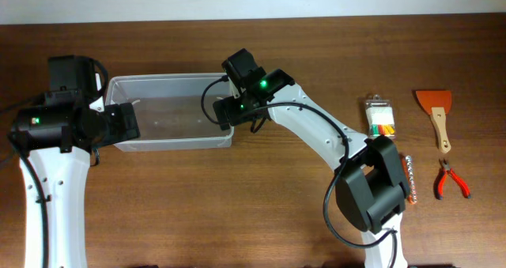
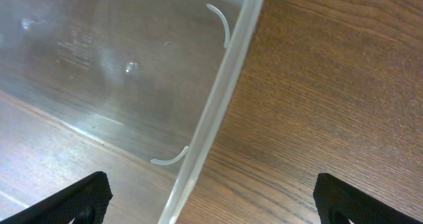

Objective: Pack container

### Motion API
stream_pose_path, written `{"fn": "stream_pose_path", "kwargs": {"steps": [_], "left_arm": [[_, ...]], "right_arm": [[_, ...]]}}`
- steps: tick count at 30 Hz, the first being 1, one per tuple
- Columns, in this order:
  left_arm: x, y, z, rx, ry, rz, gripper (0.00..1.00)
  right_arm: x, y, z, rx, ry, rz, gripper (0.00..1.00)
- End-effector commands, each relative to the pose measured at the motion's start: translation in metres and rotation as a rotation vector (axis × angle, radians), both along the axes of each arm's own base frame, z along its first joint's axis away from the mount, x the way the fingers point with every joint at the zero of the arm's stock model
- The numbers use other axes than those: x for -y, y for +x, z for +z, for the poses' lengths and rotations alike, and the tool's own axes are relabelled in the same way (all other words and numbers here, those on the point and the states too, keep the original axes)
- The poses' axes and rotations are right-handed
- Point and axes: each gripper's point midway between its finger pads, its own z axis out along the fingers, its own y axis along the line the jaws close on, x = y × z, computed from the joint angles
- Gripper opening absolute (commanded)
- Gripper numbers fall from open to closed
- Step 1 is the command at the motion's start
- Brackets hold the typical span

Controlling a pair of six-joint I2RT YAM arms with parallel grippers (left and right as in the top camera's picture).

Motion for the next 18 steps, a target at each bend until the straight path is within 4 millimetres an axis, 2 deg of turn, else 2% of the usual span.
{"fn": "stream_pose_path", "kwargs": {"steps": [1,9,18], "left_arm": [[0.0006,0.0003,-0.0045,-0.004,-0.022,0.024,0.99],[0.0006,0.0002,-0.0046,-0.005,-0.022,0.024,0.99],[0.0006,0.0003,-0.0045,-0.004,-0.022,0.024,0.99]], "right_arm": [[0.0013,0.005,-0.0093,-0.002,-0.024,-0.028,0.99],[0.005,0.0072,-0.0152,-0.009,-0.038,-0.076,1.0],[0.0039,0.0087,-0.0148,-0.004,-0.032,-0.079,0.78]]}}
